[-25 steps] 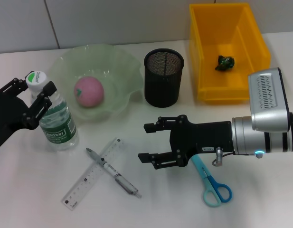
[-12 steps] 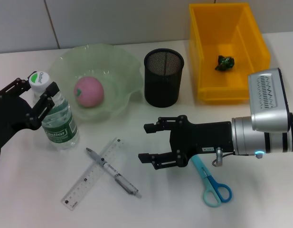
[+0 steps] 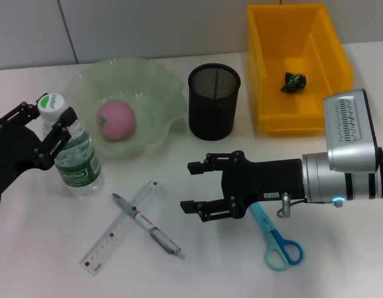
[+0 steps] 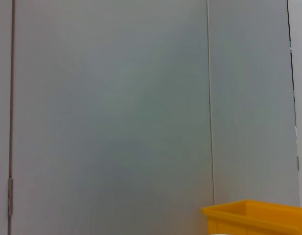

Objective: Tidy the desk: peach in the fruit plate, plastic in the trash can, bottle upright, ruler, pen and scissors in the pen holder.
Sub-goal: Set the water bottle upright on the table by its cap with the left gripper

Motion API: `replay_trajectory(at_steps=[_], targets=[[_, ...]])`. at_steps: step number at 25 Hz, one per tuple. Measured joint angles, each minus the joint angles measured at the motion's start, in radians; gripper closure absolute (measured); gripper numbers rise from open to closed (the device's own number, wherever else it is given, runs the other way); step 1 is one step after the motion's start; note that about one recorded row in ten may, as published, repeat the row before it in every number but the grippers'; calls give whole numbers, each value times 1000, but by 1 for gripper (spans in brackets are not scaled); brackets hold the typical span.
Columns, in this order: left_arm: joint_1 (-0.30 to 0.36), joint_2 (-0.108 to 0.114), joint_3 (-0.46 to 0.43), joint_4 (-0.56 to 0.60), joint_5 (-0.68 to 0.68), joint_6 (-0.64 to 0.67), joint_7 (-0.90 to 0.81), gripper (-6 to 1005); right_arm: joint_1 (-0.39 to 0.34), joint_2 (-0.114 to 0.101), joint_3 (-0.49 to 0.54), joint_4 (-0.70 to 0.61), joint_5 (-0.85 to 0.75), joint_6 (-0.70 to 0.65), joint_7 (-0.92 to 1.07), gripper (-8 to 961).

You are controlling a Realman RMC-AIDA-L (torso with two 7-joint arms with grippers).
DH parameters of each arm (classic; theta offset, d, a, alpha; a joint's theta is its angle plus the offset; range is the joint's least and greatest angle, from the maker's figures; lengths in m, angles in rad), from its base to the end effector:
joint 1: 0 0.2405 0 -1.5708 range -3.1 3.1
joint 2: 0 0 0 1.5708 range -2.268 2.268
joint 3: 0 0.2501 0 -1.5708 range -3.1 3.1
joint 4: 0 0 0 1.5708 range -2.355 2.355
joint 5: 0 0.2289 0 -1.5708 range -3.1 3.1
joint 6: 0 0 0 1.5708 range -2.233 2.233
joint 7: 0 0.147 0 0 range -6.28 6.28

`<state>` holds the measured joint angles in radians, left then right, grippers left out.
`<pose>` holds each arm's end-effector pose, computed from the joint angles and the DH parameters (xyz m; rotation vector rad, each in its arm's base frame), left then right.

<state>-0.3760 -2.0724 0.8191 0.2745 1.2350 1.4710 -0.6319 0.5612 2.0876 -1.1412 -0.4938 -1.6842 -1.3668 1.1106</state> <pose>-0.3089 0.3116 -0.0073 -2.0955 -0.3308 -0.9620 0.2378 0.3361 -0.0733 -2.8726 0.2949 0.6671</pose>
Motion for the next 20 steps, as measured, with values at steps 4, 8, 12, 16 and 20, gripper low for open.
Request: replay_trajectory(at_steps=[4,8,12,16,20], targets=[[0,0,1,0,5,2,0,533,0,0,3,1,0,0,0,182],[0,0,2,0,6,2,11,532,-1,0,5,1,0,-4,0,183],[5,0,2,0,3,3,28,532,-1,0,4,1,0,-4,0,183],[8,-1,2,-1,1,5,29,531,0,0,2,1,0,-3,0,183],[8,-1,1,-1,1,8,29,531,0,0,1,1,0,-1,2,183]])
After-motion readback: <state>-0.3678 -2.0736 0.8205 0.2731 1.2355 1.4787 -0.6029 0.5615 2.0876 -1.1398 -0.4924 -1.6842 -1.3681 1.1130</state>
